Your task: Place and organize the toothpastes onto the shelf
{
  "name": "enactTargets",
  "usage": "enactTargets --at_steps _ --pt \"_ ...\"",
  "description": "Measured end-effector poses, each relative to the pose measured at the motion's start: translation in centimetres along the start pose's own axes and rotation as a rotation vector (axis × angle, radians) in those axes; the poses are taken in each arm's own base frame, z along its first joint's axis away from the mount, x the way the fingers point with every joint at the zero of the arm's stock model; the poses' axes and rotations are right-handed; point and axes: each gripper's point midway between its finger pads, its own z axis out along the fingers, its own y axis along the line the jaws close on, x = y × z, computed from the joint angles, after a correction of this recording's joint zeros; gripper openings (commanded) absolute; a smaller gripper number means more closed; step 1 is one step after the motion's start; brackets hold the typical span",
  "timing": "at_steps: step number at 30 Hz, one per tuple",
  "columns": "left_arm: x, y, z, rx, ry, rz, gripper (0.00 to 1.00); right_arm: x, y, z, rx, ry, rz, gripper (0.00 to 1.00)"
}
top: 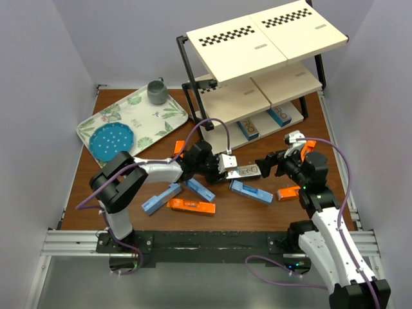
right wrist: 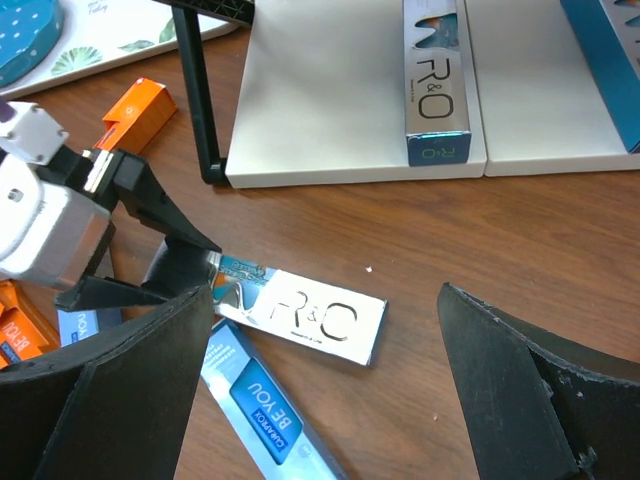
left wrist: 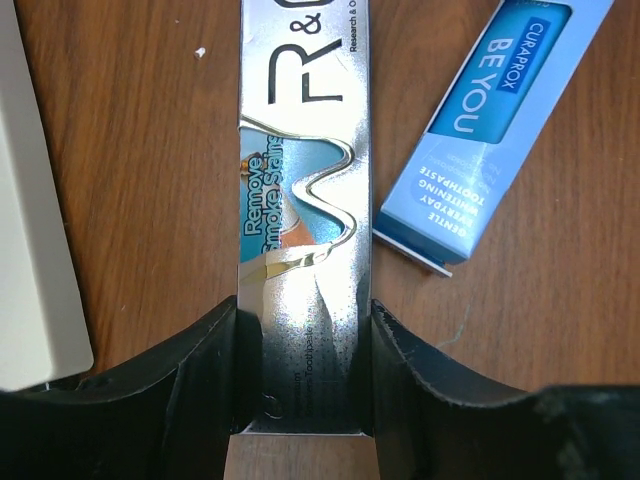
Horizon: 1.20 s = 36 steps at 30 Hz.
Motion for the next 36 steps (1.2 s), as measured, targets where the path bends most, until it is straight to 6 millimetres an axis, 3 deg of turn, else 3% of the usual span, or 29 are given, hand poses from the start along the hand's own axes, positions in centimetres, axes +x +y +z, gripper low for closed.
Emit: enactTargets --at_steps 9,18,27,36 --pt "-2.8 -0.3 -3.1 -0.027 -0.061 0.032 0.34 -1.4 0.7 -0.2 -0.008 0.001 0.096 0.98" --pt "-6.1 -1.1 -7.4 -0.034 -0.138 0.096 0.32 -1.6 3.4 1.4 -0.149 0.134 0.311 0.96" --pt "-4.9 -0.3 -10.8 -0.068 -0.129 0.091 0.31 -1.0 6.0 1.5 -0.319 0.269 0.367 0.96" --pt "-4.7 -0.8 -12.4 -0.088 -0.138 0.107 0.31 0.8 6.0 2.0 -0.333 0.372 0.489 0.91"
